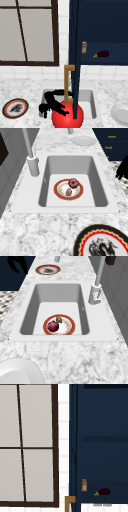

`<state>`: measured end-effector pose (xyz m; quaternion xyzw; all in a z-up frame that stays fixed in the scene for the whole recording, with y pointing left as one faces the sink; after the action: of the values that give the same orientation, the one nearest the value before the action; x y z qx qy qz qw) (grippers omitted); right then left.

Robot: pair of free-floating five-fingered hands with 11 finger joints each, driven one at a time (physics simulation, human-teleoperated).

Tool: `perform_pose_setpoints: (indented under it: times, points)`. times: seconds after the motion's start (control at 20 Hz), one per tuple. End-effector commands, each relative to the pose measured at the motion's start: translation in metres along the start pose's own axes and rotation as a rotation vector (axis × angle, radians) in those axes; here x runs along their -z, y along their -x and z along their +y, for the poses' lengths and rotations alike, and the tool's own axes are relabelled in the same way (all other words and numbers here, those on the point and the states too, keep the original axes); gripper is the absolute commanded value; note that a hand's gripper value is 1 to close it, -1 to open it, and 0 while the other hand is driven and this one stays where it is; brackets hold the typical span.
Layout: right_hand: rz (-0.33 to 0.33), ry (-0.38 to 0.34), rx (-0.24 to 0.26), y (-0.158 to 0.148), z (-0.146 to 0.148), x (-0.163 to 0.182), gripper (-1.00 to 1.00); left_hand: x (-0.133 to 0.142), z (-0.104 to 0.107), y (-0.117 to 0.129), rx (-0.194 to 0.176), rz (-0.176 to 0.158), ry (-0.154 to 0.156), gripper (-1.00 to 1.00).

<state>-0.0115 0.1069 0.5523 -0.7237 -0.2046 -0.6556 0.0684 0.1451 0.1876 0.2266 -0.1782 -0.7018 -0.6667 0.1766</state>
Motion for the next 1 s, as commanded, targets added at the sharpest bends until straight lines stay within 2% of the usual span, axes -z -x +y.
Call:
perform_pose_setpoints:
  times: [0.0,0.1,0.2,0.35,0.65,0.75,0.95]
  points:
    - [-0.017,-0.006,0.084,0.014,-0.031,0.005,-1.00,0.000,0.000,0.000,0.000,0.000,0.000,0.00]
    - [-0.002,-0.019,0.099,0.011,-0.033,-0.001,-1.00,0.000,0.000,0.000,0.000,0.000,0.000,0.00]
    - [-0.056,-0.020,0.108,0.006,-0.034,-0.015,-1.00,0.000,0.000,0.000,0.000,0.000,0.000,0.00]
    - [-0.101,-0.026,0.114,0.006,-0.039,-0.027,-1.00,0.000,0.000,0.000,0.000,0.000,0.000,0.00]
    - [-0.113,-0.064,0.120,0.009,-0.064,-0.043,-1.00,0.000,0.000,0.000,0.000,0.000,0.000,0.00]
    - [-0.194,-0.075,0.078,0.015,-0.066,-0.051,-1.00,0.000,0.000,0.000,0.000,0.000,0.000,0.00]
    - [-0.298,-0.044,0.072,0.021,-0.061,-0.060,-1.00,0.000,0.000,0.000,0.000,0.000,0.000,0.00]
